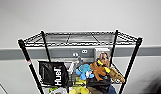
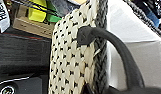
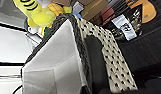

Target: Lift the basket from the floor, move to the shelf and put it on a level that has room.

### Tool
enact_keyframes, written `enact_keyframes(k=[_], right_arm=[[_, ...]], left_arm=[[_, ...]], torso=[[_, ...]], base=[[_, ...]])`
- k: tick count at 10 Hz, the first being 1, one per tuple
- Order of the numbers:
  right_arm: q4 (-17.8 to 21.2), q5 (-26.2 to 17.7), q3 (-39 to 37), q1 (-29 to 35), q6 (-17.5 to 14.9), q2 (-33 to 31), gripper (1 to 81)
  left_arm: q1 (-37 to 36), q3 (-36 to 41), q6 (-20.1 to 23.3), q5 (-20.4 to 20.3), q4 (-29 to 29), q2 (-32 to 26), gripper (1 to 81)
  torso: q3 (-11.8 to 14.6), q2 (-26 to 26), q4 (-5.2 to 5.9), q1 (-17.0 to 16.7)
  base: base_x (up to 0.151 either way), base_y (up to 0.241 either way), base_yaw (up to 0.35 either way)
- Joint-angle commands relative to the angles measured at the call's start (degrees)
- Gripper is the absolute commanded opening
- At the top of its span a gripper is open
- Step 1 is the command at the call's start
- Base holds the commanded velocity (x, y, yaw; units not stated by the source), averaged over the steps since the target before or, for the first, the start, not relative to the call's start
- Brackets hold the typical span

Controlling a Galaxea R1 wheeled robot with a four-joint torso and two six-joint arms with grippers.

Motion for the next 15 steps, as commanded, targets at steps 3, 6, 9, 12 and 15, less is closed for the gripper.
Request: enact_keyframes(k=[3,6,9,12,15], right_arm=[[0.5,-1.9,8.3,5.8,0.7,-4.4,1.0],[0.5,0.4,15.6,6.2,0.5,-8.5,1.0],[0.1,1.2,21.4,7.1,-0.3,-11.3,1.0],[-0.2,2.4,26.2,8.0,-0.3,-13.9,1.0],[-0.2,2.5,30.9,10.3,-0.1,-16.3,1.0]], left_arm=[[-6.1,8.8,0.9,2.6,0.5,-5.0,1.0],[-6.3,17.4,0.9,0.7,1.6,-9.6,1.0],[-7.0,25.0,0.9,-0.7,3.7,-13.5,1.0],[-8.9,31.1,0.9,-1.5,3.7,-16.6,1.0],[-11.1,36.9,0.9,-1.6,3.7,-19.1,1.0]], torso=[[0.0,0.0,0.0,0.0],[0.0,0.0,0.0,0.0],[0.0,0.0,0.0,0.0],[0.0,0.0,0.0,0.0],[0.0,0.0,0.0,0.0]], base=[[0.0,0.0,0.0],[0.0,0.0,0.0],[0.0,0.0,0.0],[0.0,0.0,0.0],[0.0,0.0,0.0]])
